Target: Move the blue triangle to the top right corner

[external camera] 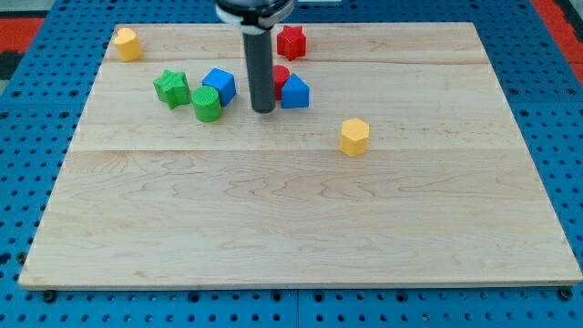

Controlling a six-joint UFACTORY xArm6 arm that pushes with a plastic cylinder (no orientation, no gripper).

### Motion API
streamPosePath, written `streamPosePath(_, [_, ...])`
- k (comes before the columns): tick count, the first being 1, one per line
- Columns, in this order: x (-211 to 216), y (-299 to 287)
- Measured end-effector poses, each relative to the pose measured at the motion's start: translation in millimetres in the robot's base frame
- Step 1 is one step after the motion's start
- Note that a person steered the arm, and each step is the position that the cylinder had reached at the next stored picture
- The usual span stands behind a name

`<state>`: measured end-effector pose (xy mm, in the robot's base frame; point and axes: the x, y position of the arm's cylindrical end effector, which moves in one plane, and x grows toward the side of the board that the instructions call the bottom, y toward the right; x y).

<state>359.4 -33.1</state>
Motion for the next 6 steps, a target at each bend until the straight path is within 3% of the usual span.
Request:
streamPosePath(1, [-19.9, 14.3])
streamPosePath(2, [-13.8, 57.1])
streamPosePath(6, [-23.0, 131.9])
